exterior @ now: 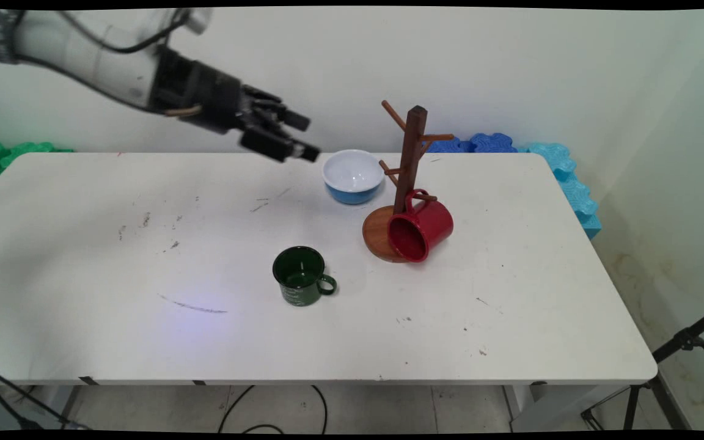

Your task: Pick up the red mug from the rack

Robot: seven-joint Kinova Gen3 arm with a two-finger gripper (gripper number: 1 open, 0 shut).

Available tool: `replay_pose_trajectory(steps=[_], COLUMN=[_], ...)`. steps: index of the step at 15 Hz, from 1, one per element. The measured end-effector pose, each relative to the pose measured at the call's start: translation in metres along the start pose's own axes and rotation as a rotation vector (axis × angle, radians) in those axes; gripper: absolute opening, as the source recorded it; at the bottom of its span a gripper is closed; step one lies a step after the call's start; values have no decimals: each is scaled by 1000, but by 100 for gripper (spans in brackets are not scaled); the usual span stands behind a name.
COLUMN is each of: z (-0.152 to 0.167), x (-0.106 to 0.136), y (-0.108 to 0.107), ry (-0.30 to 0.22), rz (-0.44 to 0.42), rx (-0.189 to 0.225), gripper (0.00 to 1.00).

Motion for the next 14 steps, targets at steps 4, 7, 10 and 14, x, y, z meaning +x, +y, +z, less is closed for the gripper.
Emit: replay_pose_trajectory(steps=[4, 7, 10, 14], z=[49, 83, 115, 142], x=[29, 34, 32, 24], y=[27, 47, 67, 82], ry=[-10, -25, -45, -65], rz=[-93, -155, -212, -256], rx=[39, 70, 99, 123], gripper=[100, 100, 100, 100])
